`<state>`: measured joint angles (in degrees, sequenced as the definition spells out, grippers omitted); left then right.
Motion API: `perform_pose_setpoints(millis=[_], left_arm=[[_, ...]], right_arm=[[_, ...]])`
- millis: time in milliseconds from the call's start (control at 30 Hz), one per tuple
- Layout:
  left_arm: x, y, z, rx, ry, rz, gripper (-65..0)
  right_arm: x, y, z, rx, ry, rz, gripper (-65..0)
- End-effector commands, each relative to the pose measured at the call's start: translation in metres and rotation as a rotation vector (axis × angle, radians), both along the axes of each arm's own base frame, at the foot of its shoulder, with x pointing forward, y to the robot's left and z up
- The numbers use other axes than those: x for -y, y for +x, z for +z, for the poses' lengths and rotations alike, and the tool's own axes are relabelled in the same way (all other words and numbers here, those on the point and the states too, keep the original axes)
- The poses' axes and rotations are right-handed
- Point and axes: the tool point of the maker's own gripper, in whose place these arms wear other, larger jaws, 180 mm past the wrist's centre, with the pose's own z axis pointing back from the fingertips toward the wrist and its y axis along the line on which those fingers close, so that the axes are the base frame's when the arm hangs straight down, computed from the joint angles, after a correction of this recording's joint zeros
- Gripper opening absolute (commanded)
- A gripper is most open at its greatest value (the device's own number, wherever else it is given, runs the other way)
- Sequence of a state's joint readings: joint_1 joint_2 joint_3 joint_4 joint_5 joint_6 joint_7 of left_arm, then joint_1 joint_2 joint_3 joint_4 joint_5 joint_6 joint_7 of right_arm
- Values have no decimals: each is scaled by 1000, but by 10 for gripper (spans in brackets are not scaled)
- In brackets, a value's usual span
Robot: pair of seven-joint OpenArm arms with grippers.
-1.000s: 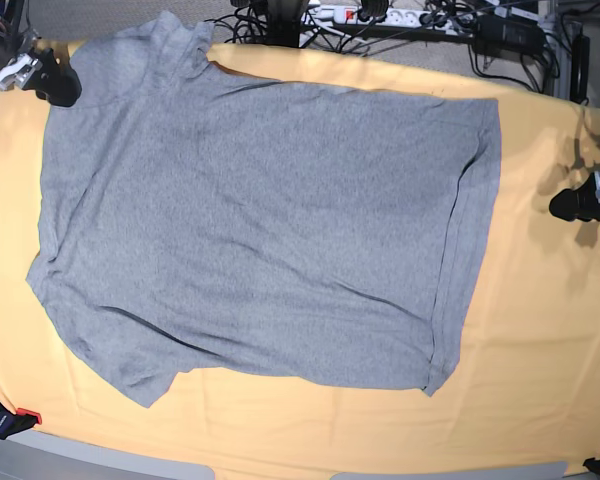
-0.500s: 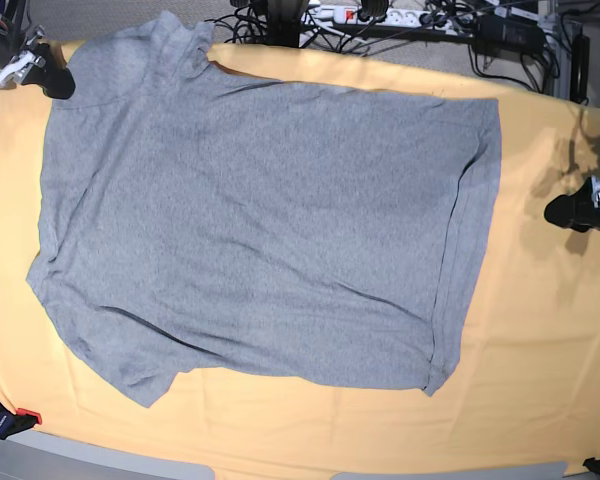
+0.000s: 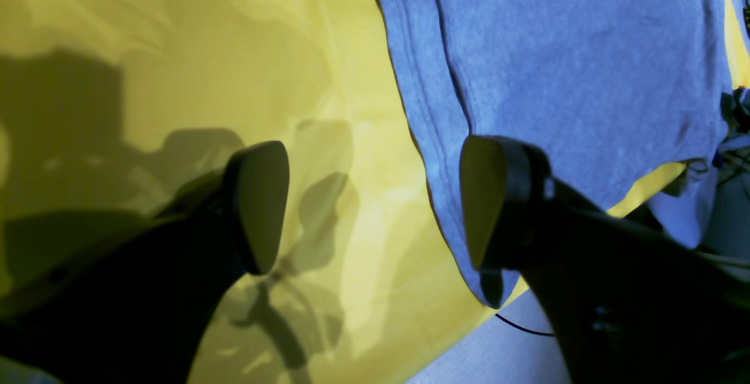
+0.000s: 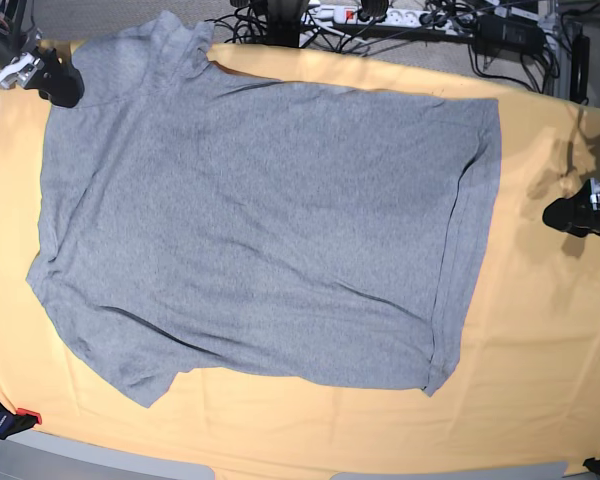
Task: Layout the t-shirt on the table in an organized manner, then fold the t-shirt properly
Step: 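Lower both grippers and grasp the shoulder seams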
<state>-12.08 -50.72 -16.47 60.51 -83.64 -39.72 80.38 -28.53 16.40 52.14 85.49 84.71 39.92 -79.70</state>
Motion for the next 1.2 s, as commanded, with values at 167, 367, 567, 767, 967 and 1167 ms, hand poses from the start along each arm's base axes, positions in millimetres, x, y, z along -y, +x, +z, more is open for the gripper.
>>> perform_pose_setpoints(millis=[167,367,567,767,967,1167], left_arm=[[3,8,12,50,-18,-4,-180],[1,7,14,47,-8,-7,-188],[6,9,27,72,28,-39,-188],[24,-13,14,21,55,-105,-188],[44,-54,-2,-39,97,-208,-188],[32,-74,6,-8,109,-149,-188]], right_arm=[[-6,2,0,-6,-2,46,-455],[0,4,4,-4,-23,54,-650],[5,6,7,-4,-40,64,-650],[11,7,10,-5,-60,74,-650],[15,8,13,-5,-75,81,-650],[15,9,13,-4,-75,81,-650]])
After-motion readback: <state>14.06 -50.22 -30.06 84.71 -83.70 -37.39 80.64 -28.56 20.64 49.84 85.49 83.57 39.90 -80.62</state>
